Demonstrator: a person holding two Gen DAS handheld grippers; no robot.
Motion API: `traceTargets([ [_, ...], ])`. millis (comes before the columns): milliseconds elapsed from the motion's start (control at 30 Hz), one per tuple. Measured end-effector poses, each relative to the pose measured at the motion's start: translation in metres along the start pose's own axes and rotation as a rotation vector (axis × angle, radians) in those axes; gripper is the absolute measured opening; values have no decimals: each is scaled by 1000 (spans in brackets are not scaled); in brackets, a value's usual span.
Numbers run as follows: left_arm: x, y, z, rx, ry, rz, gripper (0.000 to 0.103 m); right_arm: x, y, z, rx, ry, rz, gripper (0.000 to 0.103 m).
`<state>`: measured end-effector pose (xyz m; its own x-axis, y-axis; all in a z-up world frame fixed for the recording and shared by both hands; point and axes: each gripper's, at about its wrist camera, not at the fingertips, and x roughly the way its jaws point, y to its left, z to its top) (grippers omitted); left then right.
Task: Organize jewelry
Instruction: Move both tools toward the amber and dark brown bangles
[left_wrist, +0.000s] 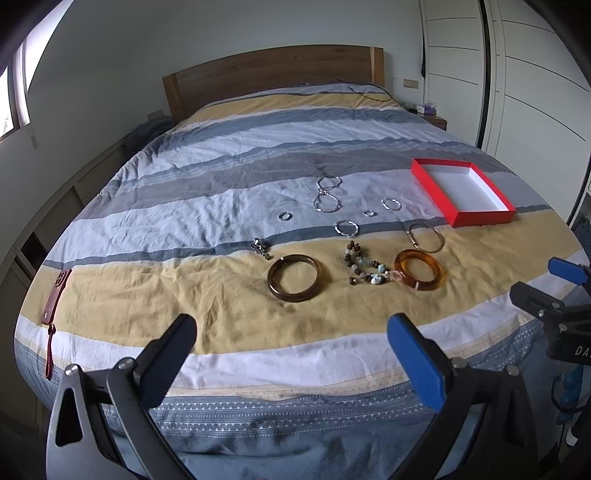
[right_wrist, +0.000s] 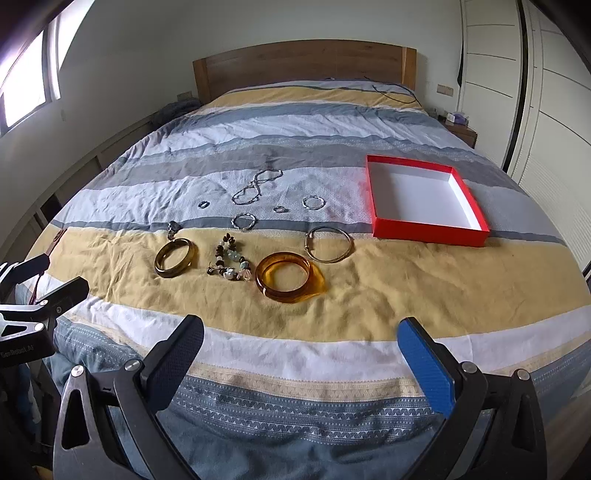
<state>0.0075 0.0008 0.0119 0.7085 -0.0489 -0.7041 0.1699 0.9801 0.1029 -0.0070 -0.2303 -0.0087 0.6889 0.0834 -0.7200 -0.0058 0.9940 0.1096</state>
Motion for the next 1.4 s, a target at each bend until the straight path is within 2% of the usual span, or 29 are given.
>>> traceTargets([
  [267, 0, -3, 1, -6, -1, -5, 103, 6, -4, 0, 24, 32, -3, 102],
  [300, 0, -3, 1, -6, -1, -4, 103, 8, -4, 0, 21, 41, -2, 100],
  [367, 3, -1, 4, -10, 8, -7, 103, 12, -4, -1, 18, 59, 4, 89],
  [433, 4, -2, 5, -14, 14, -9, 103, 16, -4, -3, 19, 76, 10, 84],
  [900, 31, 0, 4, -15, 46, 32, 103, 35, -6, -1, 25, 112, 21, 84],
  [1067, 49, 7, -2, -29, 114, 18, 103, 41, -11, 3, 34, 115, 25, 84],
  [1233, 61, 21, 1, -84, 132, 17, 103, 53, -15, 9, 36, 128, 34, 84],
  [1300, 66, 25, 1, -103, 146, 21, 103, 59, -16, 12, 33, 135, 41, 83],
  [1400, 79, 35, 3, -129, 171, 33, 103, 71, -16, 15, 31, 154, 54, 74],
])
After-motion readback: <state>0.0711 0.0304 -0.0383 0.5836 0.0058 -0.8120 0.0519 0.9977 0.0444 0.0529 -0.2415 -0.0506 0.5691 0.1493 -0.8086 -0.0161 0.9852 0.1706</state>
